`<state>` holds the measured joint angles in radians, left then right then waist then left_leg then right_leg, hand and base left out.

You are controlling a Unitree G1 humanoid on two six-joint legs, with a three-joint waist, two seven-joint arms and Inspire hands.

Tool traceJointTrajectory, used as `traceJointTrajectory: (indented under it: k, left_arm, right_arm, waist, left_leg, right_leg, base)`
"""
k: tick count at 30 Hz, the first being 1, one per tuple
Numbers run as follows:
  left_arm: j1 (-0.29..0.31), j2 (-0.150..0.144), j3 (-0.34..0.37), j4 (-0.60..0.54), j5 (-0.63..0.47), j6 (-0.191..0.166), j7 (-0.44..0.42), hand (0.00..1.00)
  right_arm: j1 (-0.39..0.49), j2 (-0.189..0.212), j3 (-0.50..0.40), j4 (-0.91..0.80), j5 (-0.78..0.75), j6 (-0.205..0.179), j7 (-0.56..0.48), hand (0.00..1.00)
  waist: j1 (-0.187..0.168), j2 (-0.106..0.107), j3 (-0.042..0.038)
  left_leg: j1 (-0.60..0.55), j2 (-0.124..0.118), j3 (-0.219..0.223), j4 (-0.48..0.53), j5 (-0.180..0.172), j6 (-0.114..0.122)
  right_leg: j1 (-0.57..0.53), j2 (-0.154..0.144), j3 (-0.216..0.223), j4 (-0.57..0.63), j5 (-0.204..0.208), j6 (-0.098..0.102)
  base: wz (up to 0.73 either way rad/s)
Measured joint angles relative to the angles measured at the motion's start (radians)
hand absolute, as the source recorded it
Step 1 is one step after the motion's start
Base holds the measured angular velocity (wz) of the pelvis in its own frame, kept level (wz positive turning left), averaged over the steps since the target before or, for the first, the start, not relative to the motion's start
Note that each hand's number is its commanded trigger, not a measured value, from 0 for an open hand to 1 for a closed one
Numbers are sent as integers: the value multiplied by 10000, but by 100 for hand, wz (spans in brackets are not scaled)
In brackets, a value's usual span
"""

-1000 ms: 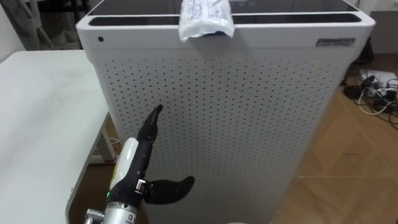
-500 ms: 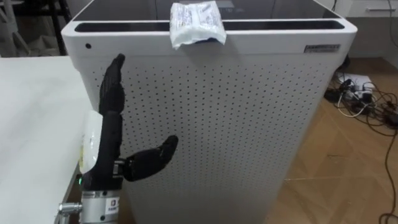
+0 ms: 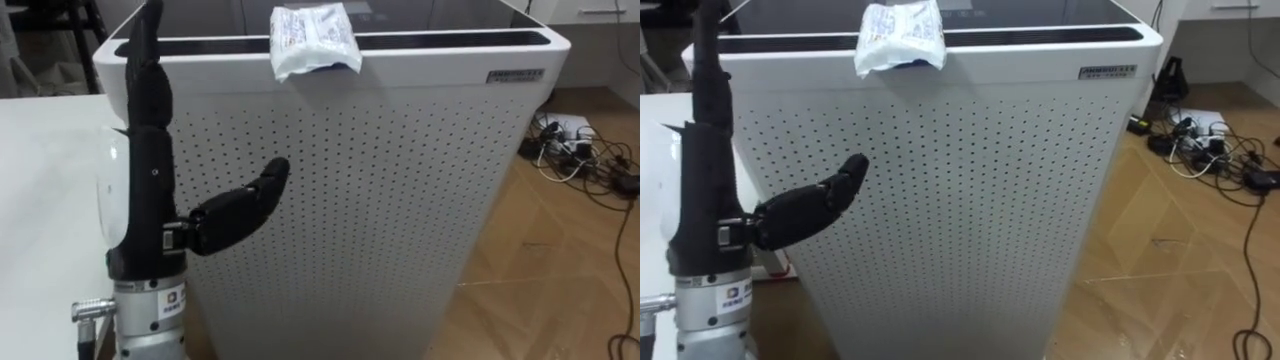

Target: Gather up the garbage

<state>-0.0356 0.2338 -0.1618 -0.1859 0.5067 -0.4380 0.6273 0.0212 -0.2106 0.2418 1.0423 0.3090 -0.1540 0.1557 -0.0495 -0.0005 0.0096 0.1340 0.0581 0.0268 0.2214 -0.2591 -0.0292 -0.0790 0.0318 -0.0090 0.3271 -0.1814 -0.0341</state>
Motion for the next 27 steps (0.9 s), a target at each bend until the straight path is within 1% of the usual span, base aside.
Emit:
traceJointTrajectory:
  k: [3,5,8,12,13,15,18,19,23,27]
  left_arm:
    - [-31,236,-10,-4,247,33,35,0]
    - [-150,265,-16,-4,471,42,140,0]
    - [-514,301,6,-1,1096,95,344,0]
    - [-1017,373,8,-4,1801,172,401,0]
    - [-1152,431,7,-14,2105,251,401,0]
    - [-1339,539,4,-23,2374,325,400,0]
    - [-1584,567,2,-23,2746,416,396,0]
    - [-1621,571,3,-23,2829,427,396,0]
    - [-1639,586,3,-22,2941,505,368,0]
    - [-1773,850,4,-22,3357,697,311,0]
  right_arm:
    - [9,0,0,0,12,6,-2,100]
    - [11,-6,0,0,12,9,-9,100]
    - [3,27,-3,19,-32,14,-12,100]
    - [4,30,-6,2,-54,24,70,100]
    - [8,23,-12,2,-63,29,95,100]
    - [8,21,-32,2,-112,29,118,100]
    - [9,20,-209,4,-431,29,227,100]
    - [12,21,-254,4,-441,29,240,100]
    - [32,-16,-306,8,-651,30,247,100]
    - [14,-55,-491,7,-1024,47,355,100]
  waist:
    - [-48,17,0]
    - [-52,43,6]
    - [-106,86,31]
    - [-251,196,87]
    - [-264,241,75]
    - [-332,301,60]
    - [-363,371,45]
    - [-380,385,39]
    - [-406,402,59]
    - [-400,394,64]
  left_leg:
    - [-2,-10,1,-22,0,0]
    - [1,-15,1,-53,0,0]
    - [0,-16,41,-98,0,0]
    - [-7,-20,46,-175,0,1]
    - [6,-20,46,-176,0,1]
    - [5,-21,46,-178,0,0]
    - [18,-21,48,-183,0,1]
    - [40,-19,55,-185,0,1]
    - [159,-13,140,-259,0,1]
    - [189,-37,189,-298,0,1]
  right_leg:
    - [-9,-9,5,6,12,19]
    - [-6,-14,10,11,24,34]
    - [-7,-18,11,0,34,52]
    - [-12,-19,1,-31,43,68]
    - [-28,-6,40,-55,56,83]
    - [-34,-4,55,-52,62,82]
    - [-34,-2,73,-33,62,82]
    - [-32,3,78,-32,63,82]
    - [71,15,128,-36,62,83]
    - [55,36,248,-72,93,132]
  base:
    - [0]
    - [0]
    - [0]
    - [1]
    - [-3]
    - [-5]
    - [-4]
    - [0]
    - [-3]
    - [-3]
